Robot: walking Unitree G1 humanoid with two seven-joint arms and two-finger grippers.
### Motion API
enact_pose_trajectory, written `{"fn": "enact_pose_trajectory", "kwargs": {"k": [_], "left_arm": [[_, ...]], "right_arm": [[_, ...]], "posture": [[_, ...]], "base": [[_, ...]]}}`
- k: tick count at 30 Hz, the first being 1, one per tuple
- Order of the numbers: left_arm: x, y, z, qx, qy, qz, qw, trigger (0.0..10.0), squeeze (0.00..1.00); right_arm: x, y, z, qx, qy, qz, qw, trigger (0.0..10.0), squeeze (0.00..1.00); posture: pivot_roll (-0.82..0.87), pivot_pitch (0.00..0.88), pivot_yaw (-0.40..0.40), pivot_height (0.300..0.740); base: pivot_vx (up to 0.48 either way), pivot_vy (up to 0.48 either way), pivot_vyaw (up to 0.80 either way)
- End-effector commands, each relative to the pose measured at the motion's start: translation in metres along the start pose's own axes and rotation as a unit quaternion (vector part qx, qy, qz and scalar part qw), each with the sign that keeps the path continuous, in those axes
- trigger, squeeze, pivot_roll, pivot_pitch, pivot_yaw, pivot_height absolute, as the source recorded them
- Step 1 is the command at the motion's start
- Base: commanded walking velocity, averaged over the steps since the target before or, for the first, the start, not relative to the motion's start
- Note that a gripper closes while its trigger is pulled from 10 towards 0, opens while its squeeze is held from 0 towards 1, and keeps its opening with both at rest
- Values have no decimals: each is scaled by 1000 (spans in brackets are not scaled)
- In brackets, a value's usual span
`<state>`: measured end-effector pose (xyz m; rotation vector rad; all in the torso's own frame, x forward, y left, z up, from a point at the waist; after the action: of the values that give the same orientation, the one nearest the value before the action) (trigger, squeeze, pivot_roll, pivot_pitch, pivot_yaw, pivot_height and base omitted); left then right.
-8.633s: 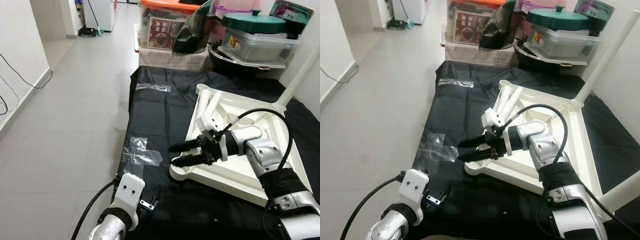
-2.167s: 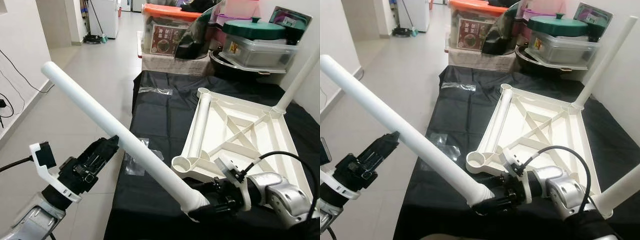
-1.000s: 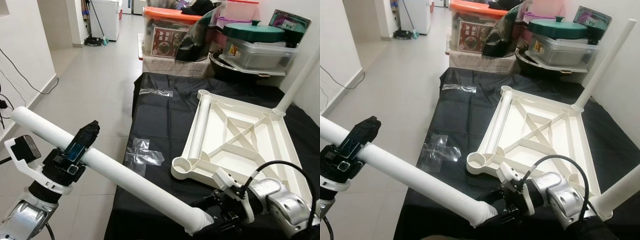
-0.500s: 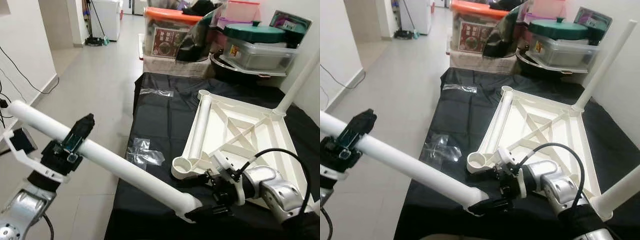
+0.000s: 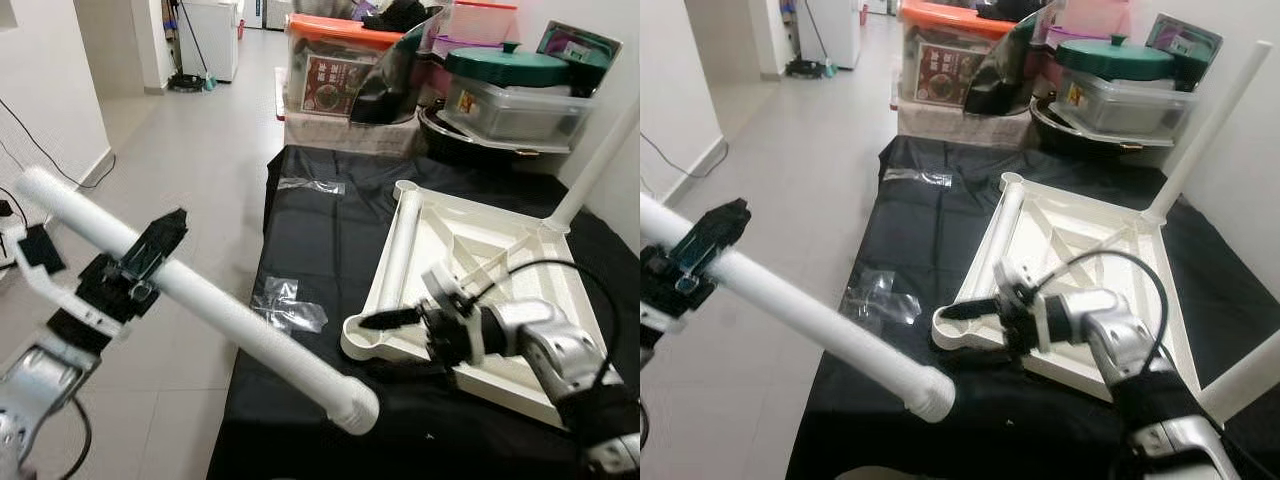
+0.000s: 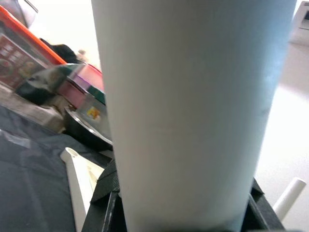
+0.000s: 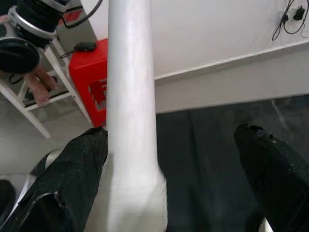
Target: Building children table
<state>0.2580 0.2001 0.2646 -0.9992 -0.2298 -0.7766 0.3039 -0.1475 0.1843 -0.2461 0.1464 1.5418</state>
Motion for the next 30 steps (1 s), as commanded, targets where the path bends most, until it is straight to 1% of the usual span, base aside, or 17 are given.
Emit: {"fn": "enact_pose_trajectory", "kwargs": {"k": [1, 3, 4, 6, 10, 13, 14, 16, 17, 20, 21, 22, 23, 24, 25, 27, 30], "left_arm": [[8, 1, -2, 4, 18, -5, 1000, 10000, 0], [18, 1, -1, 4, 28, -18, 999, 10000, 0], [18, 1, -1, 4, 28, -18, 999, 10000, 0], [29, 1, -3, 9, 47, -33, 998, 10000, 0], [32, 1, -5, 11, 53, -37, 998, 10000, 0], [41, 0, -9, 14, 71, -49, 996, 10000, 0], [41, 0, -9, 14, 71, -49, 996, 10000, 0], [55, -2, -15, 15, 87, -67, 994, 10000, 0], [61, -3, -17, 14, 93, -73, 993, 10000, 0], [61, -3, -17, 14, 93, -73, 993, 10000, 0], [66, -3, -21, 16, 102, -80, 991, 10000, 0], [66, -3, -21, 16, 102, -80, 991, 10000, 0], [71, -4, -25, 16, 111, -87, 990, 10000, 0], [71, -4, -25, 16, 111, -87, 990, 10000, 0], [74, -4, -29, 15, 118, -93, 989, 10000, 0], [74, -4, -29, 15, 118, -93, 989, 10000, 0], [81, -3, -34, 13, 128, -102, 986, 10000, 0]], "right_arm": [[8, -1, 10, -2, -4, 11, 1000, 10000, 0], [18, 2, 23, 5, -18, 40, 999, 10000, 0], [18, 2, 23, 5, -18, 40, 999, 10000, 0], [29, 2, 38, 14, -39, 63, 997, 10000, 0], [33, 3, 43, 15, -45, 70, 996, 10000, 0], [40, 4, 50, 18, -54, 86, 995, 10000, 0], [40, 4, 50, 18, -54, 86, 995, 10000, 0], [52, 2, 50, 17, -49, 83, 995, 10000, 0], [58, 1, 47, 7, -36, 76, 996, 9725, 0], [58, 1, 47, 7, -36, 76, 996, 9725, 0], [63, 1, 42, 1, -23, 73, 997, 9255, 0], [63, 1, 42, 1, -23, 73, 997, 9255, 0], [68, 0, 39, 1, -14, 69, 998, 8863, 0], [68, 0, 39, 1, -14, 69, 998, 8863, 0], [71, 1, 38, -5, -12, 69, 998, 10000, 0], [71, 1, 38, -5, -12, 69, 998, 10000, 0], [78, 5, 35, -10, 4, 77, 997, 10000, 0]], "posture": [[79, 31, -107, 740], [78, 30, -107, 740], [78, 30, -107, 740], [73, 28, -104, 740], [73, 28, -104, 740], [72, 26, -104, 740], [72, 26, -104, 740], [69, 18, -100, 740], [69, 13, -97, 740], [69, 13, -97, 740], [68, 12, -96, 740], [68, 12, -96, 740], [69, 9, -93, 740], [69, 9, -93, 740], [70, 6, -92, 740], [70, 6, -92, 740], [66, 4, -89, 740]], "base": [[0, 0, 0], [0, 0, 0], [0, 0, 0], [0, 0, 0], [0, 0, 0], [0, 0, 0], [0, 0, 0], [0, 0, 0], [0, 0, 0], [0, 0, 0], [0, 0, 0], [0, 0, 0], [0, 0, 0], [0, 0, 0], [0, 0, 0], [0, 0, 0], [0, 0, 0]]}}
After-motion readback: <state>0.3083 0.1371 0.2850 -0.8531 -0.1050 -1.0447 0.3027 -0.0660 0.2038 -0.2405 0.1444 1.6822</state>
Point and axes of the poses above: a point about 5 cm out from each wrist's last joint towards the gripper, its own x axis pointing out of the wrist towards the gripper, its own z axis along the axis of the wrist's last joint, y = z × x, the point moved 2 cm from there along x, pointing out of the wrist towards the gripper, and after that the axes turned 11 degrees about -x, right-handed, at the moved point
